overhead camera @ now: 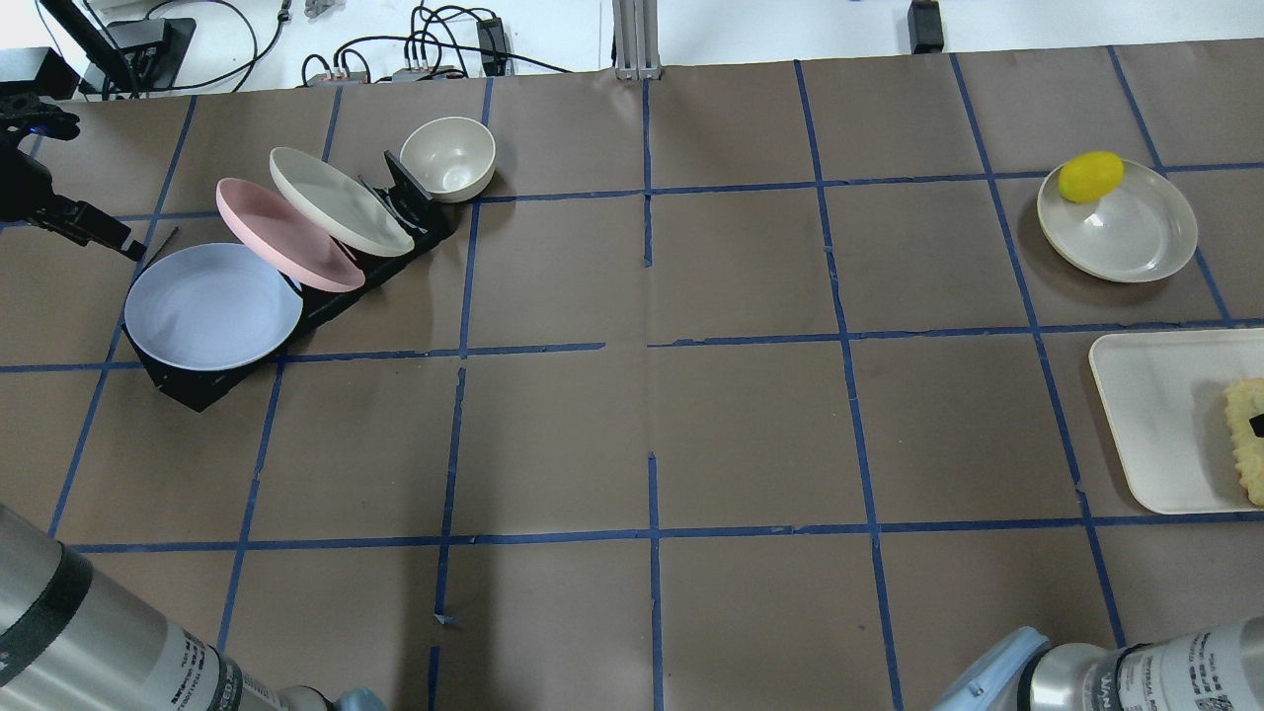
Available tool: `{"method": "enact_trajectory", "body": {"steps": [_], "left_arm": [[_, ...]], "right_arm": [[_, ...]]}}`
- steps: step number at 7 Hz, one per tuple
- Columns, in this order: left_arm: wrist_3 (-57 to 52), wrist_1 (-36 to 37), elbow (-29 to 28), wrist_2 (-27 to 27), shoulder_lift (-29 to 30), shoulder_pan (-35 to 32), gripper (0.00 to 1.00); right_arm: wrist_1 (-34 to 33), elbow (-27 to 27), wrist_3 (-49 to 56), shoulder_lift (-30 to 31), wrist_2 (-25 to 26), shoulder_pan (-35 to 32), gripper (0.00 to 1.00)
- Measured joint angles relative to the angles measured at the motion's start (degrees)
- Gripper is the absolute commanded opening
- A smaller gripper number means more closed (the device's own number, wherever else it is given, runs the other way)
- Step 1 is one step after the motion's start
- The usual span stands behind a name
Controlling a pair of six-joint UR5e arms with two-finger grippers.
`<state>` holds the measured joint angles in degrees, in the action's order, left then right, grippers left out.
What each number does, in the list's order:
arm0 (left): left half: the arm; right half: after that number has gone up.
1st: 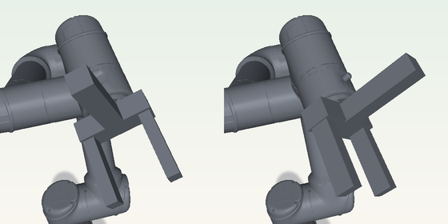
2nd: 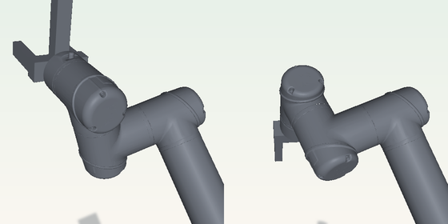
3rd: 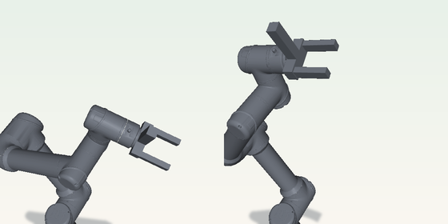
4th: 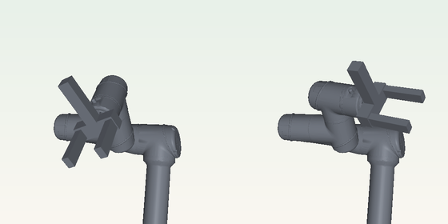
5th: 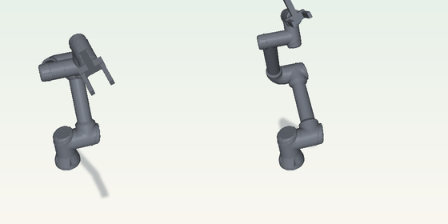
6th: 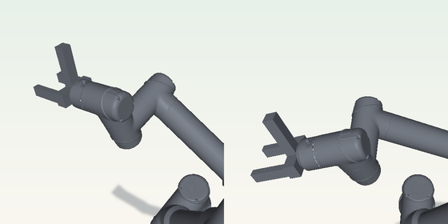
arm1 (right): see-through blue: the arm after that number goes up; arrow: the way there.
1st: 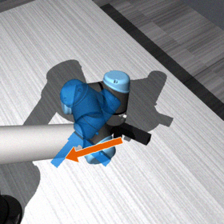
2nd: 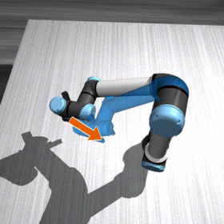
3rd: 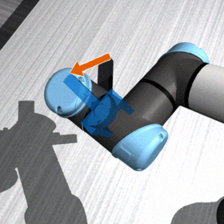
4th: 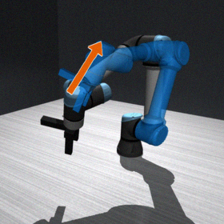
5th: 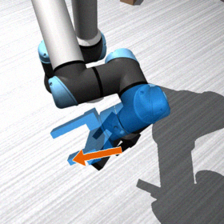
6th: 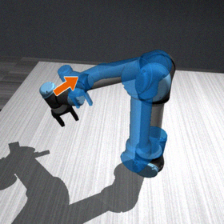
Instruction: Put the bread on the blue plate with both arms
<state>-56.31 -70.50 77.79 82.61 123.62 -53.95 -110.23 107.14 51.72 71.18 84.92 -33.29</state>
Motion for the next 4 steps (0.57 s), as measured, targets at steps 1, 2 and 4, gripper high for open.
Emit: {"method": "enact_trajectory", "body": {"steps": [1, 2, 4], "left_arm": [[0.6, -0.2, 0.1, 0.0, 0.9, -0.2, 0.98], [0.8, -0.3, 0.2, 0.0, 1.3, -0.3, 0.95], [1.1, -0.8, 1.2, 0.1, 1.5, -0.2, 0.74]], "right_arm": [[-0.4, -0.7, 0.0, -2.1, -0.1, 0.1, 0.88], [-0.7, -1.2, 0.0, -3.7, -0.3, 0.1, 0.47], [-0.8, -1.5, 0.0, -4.4, -0.3, 0.0, 0.02]]}}
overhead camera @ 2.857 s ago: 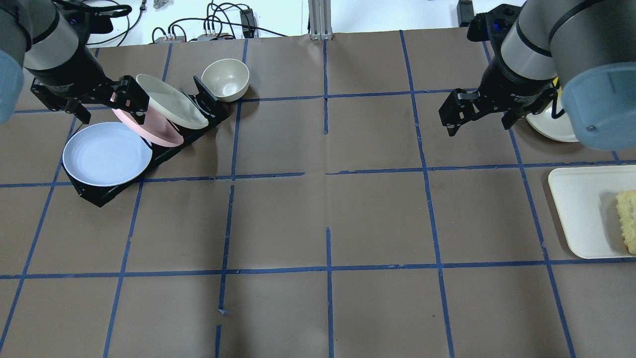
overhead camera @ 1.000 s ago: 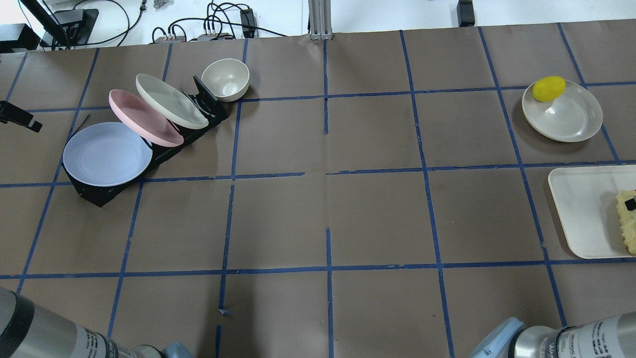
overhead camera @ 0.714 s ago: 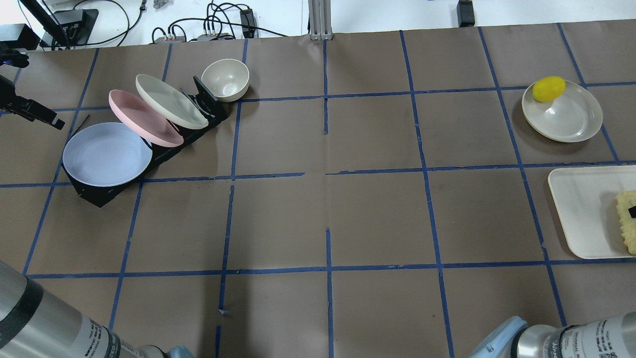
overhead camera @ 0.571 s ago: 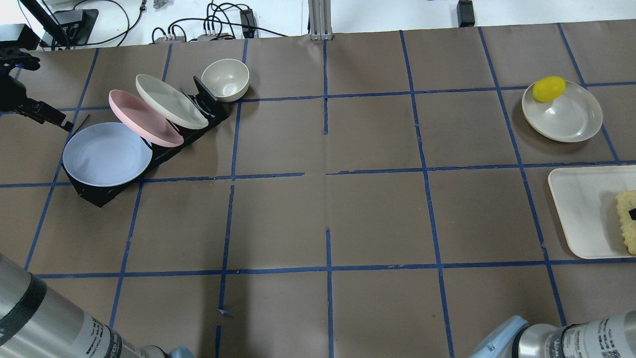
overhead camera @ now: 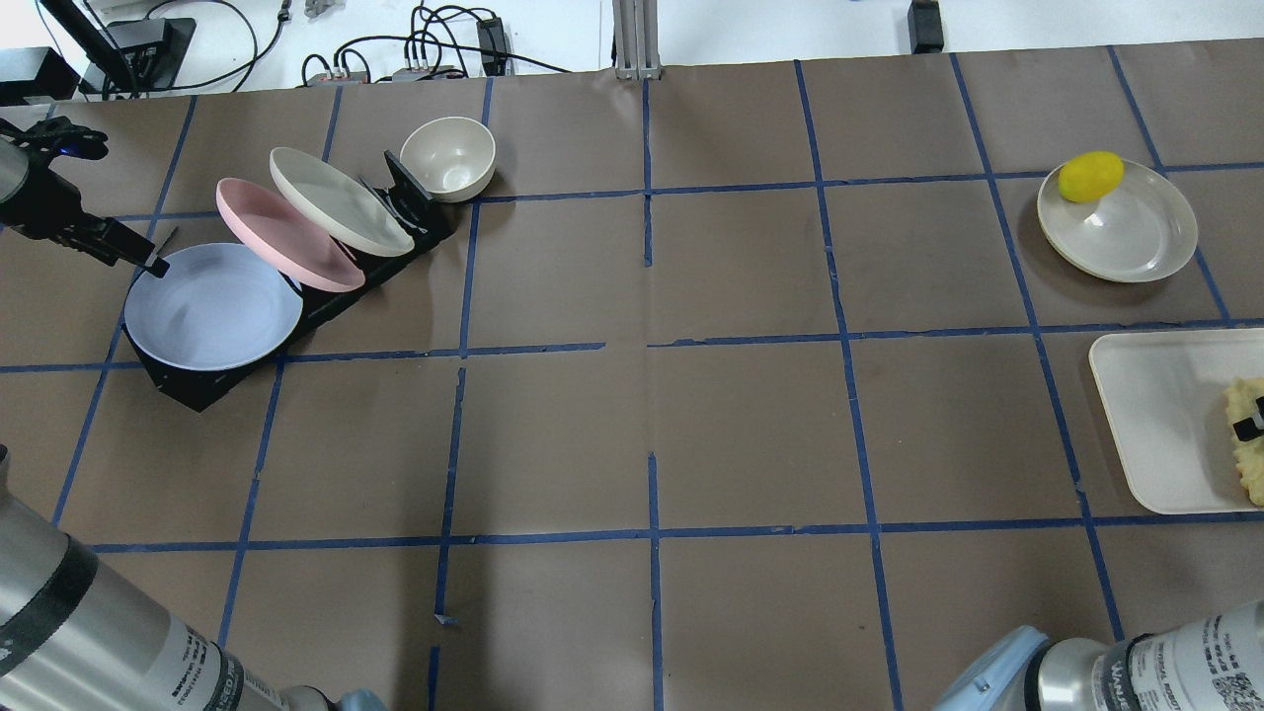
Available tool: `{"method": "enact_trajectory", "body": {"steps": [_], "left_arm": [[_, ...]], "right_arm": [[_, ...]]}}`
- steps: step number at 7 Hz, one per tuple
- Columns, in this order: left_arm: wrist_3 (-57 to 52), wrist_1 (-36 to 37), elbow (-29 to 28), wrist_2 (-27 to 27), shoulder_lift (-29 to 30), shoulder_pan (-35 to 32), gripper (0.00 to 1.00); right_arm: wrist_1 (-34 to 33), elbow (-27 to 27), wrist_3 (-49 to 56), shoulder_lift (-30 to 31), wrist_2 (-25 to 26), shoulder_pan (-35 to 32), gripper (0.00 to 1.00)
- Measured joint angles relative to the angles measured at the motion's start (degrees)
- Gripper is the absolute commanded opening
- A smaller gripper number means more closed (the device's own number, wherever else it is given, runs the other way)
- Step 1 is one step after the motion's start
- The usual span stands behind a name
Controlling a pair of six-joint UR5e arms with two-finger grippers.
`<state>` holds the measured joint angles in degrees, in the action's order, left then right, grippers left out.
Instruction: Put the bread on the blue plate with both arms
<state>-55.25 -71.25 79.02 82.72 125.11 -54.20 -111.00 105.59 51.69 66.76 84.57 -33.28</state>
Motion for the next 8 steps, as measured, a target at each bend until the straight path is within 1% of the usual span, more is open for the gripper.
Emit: {"method": "enact_trajectory", "body": {"steps": [1, 2, 3, 4, 5, 6, 8], "left_arm": [[0.1, -0.1, 1.1, 0.1, -0.1, 0.0, 0.59], [0.6, -0.2, 2.1, 0.1, -0.3, 0.1, 0.32], [1.5, -0.3, 3.1, 0.1, -0.6, 0.3, 0.13], [2.3, -0.8, 3.6, 0.2, -1.1, 0.4, 0.05], [3.2, -2.1, 3.3, 0.4, -1.6, 0.4, 0.05], [3.8, -3.4, 3.0, 0.5, -2.6, 0.3, 0.05], [4.4, -7.5, 2.6, 1.3, -6.9, 0.3, 0.05]], "right_arm": [[0.0, 0.0, 0.3, 0.1, 0.2, -0.1, 0.01], [0.0, -0.1, 0.7, 0.3, 0.3, -0.2, 0.0], [0.0, -0.1, 1.0, 0.4, 0.3, -0.3, 0.0], [-0.1, -0.4, 1.5, 0.5, 0.4, -0.4, 0.0], [-0.1, -1.4, 2.4, 0.5, 0.4, -1.0, 0.0], [0.6, -3.6, 2.8, 0.6, 0.4, -2.4, 0.0], [3.7, -9.9, 2.1, 1.7, 0.6, -8.0, 0.0]]}}
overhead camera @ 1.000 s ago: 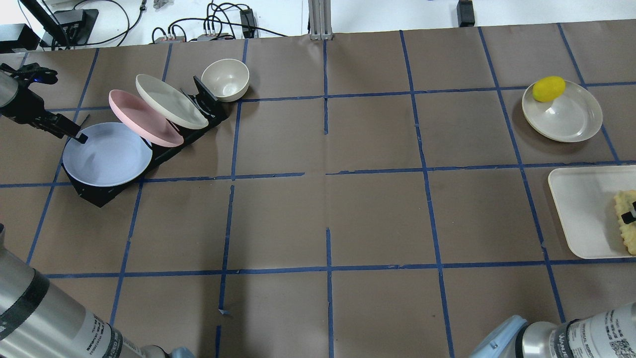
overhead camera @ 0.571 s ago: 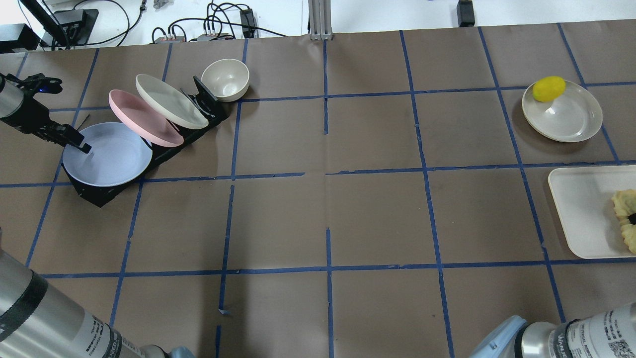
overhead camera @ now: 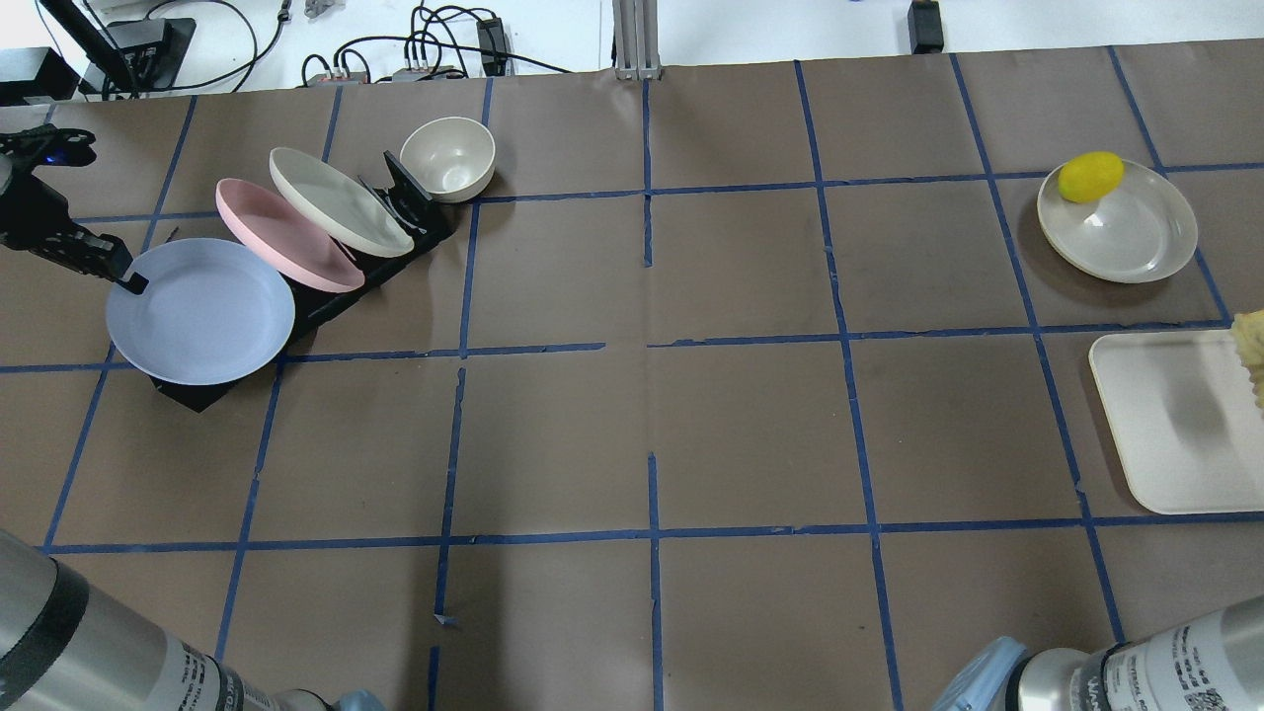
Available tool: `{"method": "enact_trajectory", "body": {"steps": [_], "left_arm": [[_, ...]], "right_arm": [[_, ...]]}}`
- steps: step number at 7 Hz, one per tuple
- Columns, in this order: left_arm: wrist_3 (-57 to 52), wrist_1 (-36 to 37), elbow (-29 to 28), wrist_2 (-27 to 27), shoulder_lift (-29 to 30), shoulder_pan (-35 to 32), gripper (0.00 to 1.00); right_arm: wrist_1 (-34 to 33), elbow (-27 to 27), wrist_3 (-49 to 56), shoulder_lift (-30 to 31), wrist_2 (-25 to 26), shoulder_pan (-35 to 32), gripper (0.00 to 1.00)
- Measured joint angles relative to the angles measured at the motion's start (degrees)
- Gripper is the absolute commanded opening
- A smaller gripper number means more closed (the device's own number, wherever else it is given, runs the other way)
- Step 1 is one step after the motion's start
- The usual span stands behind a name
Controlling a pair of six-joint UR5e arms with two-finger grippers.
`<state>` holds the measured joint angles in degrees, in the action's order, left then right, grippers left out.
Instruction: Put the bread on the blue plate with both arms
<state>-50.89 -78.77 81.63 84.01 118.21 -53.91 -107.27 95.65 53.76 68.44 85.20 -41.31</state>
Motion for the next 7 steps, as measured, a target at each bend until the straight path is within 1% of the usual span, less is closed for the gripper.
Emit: {"method": "enact_trajectory", "body": {"steps": [2, 4, 5, 6, 7], "left_arm": [[0.2, -6.9, 0.4, 2.3, -6.6, 0.3, 0.05], [2.4, -14.8, 2.1, 3.1, -15.2, 0.2, 0.05], [6.1, -17.3, 3.6, 2.9, -18.6, -0.4, 0.05], [11.3, -18.0, 5.3, 2.5, -20.3, -2.4, 0.05], [19.0, -16.6, 7.3, 2.3, -20.9, -7.3, 0.05]], "right_arm": [[1.2, -3.7, -4.0, 3.2, 1.8, -9.2, 0.0], [1.8, -4.6, -13.8, 6.5, 4.6, -19.1, 0.0], [3.5, -4.8, -19.0, 8.5, 5.2, -22.8, 0.0], [6.0, -4.9, -23.3, 10.6, 5.3, -25.6, 0.0], [9.3, -5.0, -26.5, 13.1, 5.0, -28.1, 0.0]]}}
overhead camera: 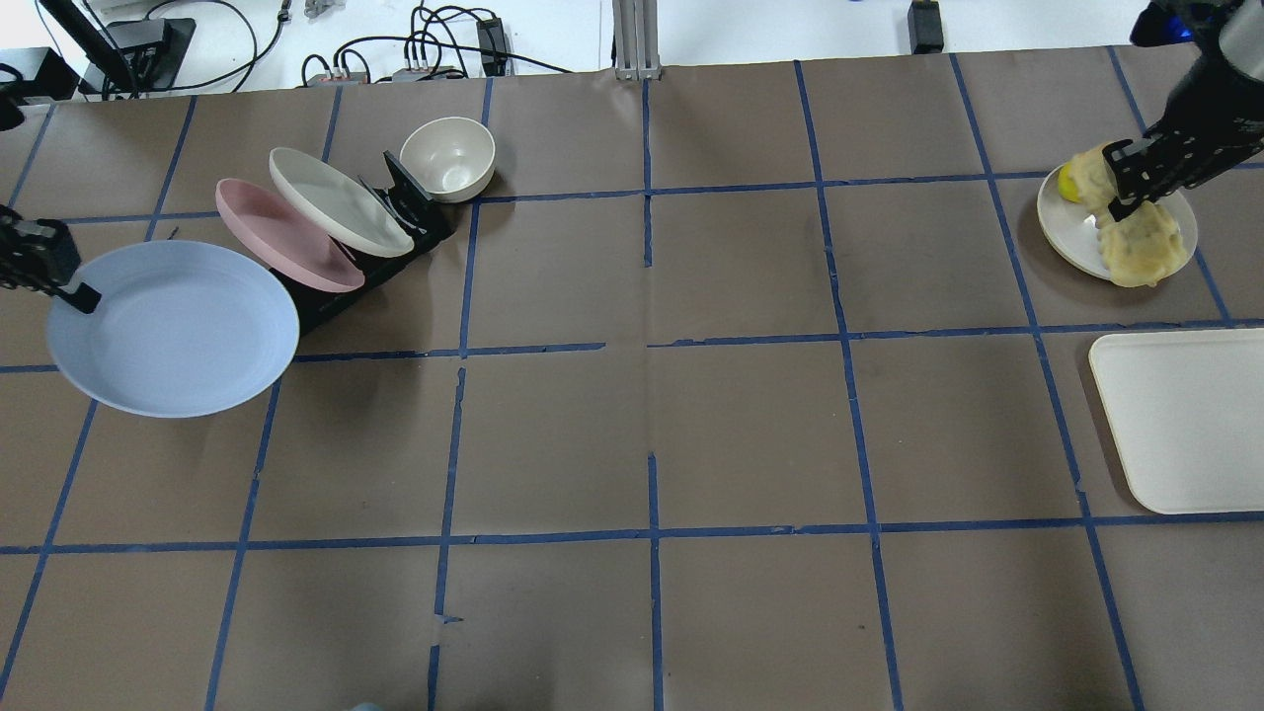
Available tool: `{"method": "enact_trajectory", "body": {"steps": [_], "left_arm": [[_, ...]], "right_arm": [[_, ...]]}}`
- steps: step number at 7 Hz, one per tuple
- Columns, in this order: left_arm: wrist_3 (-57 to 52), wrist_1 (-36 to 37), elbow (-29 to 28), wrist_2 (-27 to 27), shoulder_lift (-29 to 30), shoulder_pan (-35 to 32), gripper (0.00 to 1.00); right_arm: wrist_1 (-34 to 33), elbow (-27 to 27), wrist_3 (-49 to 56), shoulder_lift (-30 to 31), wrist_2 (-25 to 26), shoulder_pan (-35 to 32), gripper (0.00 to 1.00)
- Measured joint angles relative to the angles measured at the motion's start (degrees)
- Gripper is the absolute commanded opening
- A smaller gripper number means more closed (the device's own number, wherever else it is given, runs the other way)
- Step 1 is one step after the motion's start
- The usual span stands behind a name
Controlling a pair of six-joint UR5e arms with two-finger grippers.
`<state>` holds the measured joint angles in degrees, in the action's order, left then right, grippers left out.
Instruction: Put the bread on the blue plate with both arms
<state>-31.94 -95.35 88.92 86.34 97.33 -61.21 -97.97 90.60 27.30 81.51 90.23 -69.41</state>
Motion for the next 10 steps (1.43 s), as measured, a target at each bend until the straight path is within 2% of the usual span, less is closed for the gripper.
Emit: {"method": "enact_trajectory", "body": {"steps": [1, 3, 6, 7, 8, 10], "left_arm": [[10.4, 3.6, 2.1, -0.9, 0.0, -7.3, 0.05], [32.3, 15.1, 5.6, -6.4, 0.4, -21.4, 0.05], [54.6, 24.7, 7.3, -8.4, 1.3, -35.2, 0.06], [60.8, 28.8, 8.2, -8.4, 2.5, -39.0, 0.11], [66.6, 32.7, 9.7, -8.4, 3.6, -42.6, 0.99], [71.1, 36.6, 12.6, -8.1, 4.2, -46.4, 1.0]], "right_arm": [[2.7, 0.0, -2.0, 2.7, 0.0, -2.8, 0.0], [4.4, 0.1, -5.1, 6.3, 0.4, -8.8, 0.0], [4.5, 0.6, -16.2, 5.7, 0.4, -16.8, 0.0], [3.7, 0.5, -20.2, 4.8, 0.4, -19.7, 0.0], [2.6, 0.2, -22.0, 3.7, 0.5, -21.5, 0.0], [1.2, -0.1, -22.8, 2.7, 0.5, -22.4, 0.0]]}}
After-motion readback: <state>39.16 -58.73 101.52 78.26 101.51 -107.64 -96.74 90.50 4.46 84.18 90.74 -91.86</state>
